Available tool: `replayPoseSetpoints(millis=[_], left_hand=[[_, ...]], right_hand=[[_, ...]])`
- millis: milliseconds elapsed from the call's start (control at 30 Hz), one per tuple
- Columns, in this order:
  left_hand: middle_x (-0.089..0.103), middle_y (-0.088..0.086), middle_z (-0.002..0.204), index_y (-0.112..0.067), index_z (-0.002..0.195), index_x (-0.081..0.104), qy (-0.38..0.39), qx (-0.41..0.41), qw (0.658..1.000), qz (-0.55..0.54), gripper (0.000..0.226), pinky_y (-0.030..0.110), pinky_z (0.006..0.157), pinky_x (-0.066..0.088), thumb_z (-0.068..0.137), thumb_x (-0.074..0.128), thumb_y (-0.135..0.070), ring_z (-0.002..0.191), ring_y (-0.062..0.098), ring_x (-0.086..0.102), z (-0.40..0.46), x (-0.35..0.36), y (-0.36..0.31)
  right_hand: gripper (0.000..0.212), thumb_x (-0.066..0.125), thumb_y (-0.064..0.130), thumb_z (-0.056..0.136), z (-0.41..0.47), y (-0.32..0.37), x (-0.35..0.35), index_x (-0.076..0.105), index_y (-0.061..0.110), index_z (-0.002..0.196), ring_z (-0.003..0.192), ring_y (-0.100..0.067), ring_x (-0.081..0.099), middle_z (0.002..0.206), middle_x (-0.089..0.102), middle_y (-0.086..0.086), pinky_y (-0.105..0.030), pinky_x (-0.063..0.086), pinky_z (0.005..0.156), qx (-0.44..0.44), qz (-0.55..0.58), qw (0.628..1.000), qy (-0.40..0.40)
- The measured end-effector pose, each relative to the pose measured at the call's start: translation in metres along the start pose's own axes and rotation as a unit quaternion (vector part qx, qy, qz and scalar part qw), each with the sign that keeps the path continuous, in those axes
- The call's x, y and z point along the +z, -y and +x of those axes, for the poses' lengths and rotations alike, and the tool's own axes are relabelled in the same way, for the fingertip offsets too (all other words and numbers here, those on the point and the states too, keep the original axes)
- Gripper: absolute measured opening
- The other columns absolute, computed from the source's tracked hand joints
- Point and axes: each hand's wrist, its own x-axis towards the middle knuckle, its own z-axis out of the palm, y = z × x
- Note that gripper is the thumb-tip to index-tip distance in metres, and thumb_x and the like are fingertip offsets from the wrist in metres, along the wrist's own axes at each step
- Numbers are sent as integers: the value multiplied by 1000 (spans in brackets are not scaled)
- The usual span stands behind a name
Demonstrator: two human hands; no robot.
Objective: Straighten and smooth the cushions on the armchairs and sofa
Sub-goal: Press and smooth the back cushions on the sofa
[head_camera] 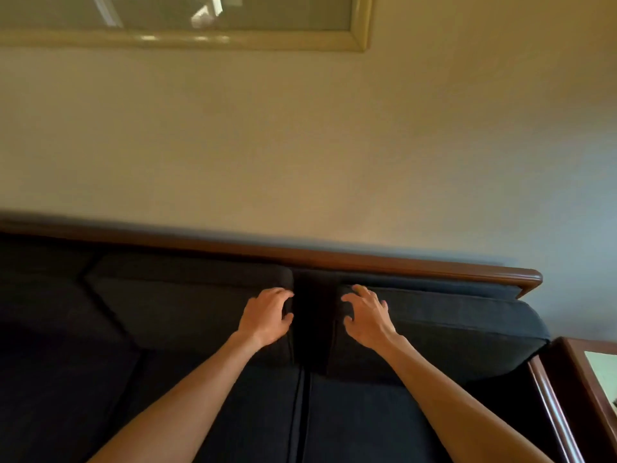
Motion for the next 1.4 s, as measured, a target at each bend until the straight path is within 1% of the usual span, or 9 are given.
replayPoseSetpoints(millis=[100, 200, 333, 467, 667, 767, 967, 1133, 1400], left_hand=[[54, -3, 129, -21, 128, 56, -41, -5, 999, -1, 39, 41, 96, 48, 91, 62, -33, 121, 18, 53, -2, -40, 82], [50, -3, 127, -22, 124, 53, -57, -7, 998, 19, 42, 37, 91, 50, 88, 67, -37, 114, 16, 54, -2, -72, 165], [42, 1, 139, -24, 136, 42, -26, -34, 997, 64, 70, 41, 97, 48, 78, 73, -47, 126, 22, 47, -7, -91, 262], [26, 6, 155, -25, 147, 27, 1, -45, 994, 104, 93, 50, 109, 38, 74, 76, -52, 143, 28, 29, -2, -97, 322], [7, 4, 164, -27, 155, 9, 41, -30, 991, 124, 107, 56, 116, 25, 76, 75, -54, 150, 28, 11, 25, -107, 362], [7, 3, 164, -27, 156, 6, 60, -24, 986, 156, 109, 54, 115, 26, 75, 73, -58, 150, 27, 12, 35, -111, 372], [20, 3, 160, -28, 156, 4, 70, -19, 975, 211, 121, 57, 109, 30, 67, 77, -64, 144, 33, 18, 43, -106, 365], [31, 1, 154, -26, 152, 20, 47, -19, 978, 201, 119, 56, 106, 32, 58, 83, -62, 140, 33, 24, 43, -101, 356], [34, -1, 150, -28, 148, 25, 32, -2, 982, 187, 112, 57, 105, 34, 58, 82, -63, 139, 32, 26, 31, -91, 326]], right_hand=[[51, 59, 23, 91, 29, 93, 23, 49, 24, 140, 147, -26, 20, 159, 25, -3, -57, 19, 117, -46, 16, 999, 8], [53, 60, 26, 90, 57, 175, 52, 47, 24, 141, 147, -25, 19, 158, 26, -2, -58, 15, 117, -66, 16, 998, 8], [60, 62, 26, 91, 85, 252, 92, 39, 24, 146, 149, -25, 15, 159, 23, -4, -59, 12, 118, -74, -3, 997, -7], [83, 67, 33, 89, 105, 287, 117, 17, 23, 155, 151, -30, -2, 164, 4, -6, -63, 4, 116, -60, -82, 995, -18], [110, 74, 30, 84, 137, 281, 114, -9, 24, 156, 151, -28, -11, 165, -10, -7, -64, 1, 115, -4, -155, 987, 46], [114, 75, 24, 84, 141, 267, 111, -13, 29, 155, 151, -28, -10, 165, -9, -9, -62, 4, 116, -11, -180, 982, 50], [136, 88, 38, 66, 146, 250, 105, -17, 31, 153, 150, -35, 5, 161, 9, -15, -64, 12, 115, 3, -240, 969, 58], [130, 85, 48, 66, 138, 230, 107, -7, 31, 155, 144, -33, 23, 156, 24, -12, -67, 23, 107, 1, -279, 960, 19], [125, 84, 46, 68, 117, 203, 101, -5, 33, 155, 144, -32, 25, 155, 25, -12, -67, 23, 107, 11, -271, 963, -8]])
